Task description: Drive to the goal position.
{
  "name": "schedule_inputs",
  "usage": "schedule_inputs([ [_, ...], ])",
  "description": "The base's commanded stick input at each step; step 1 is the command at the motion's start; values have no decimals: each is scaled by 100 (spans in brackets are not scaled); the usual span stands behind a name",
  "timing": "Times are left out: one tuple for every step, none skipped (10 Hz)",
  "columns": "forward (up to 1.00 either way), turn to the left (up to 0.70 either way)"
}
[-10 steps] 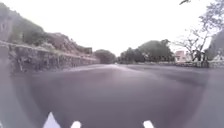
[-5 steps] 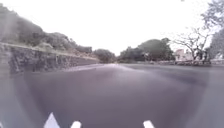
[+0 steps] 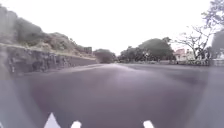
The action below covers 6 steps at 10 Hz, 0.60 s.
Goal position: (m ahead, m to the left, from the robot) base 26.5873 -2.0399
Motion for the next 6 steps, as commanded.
schedule_inputs([
  [70, 0],
  [70, 0],
  [70, 0],
  [70, 0],
  [70, 0],
  [70, 0],
])
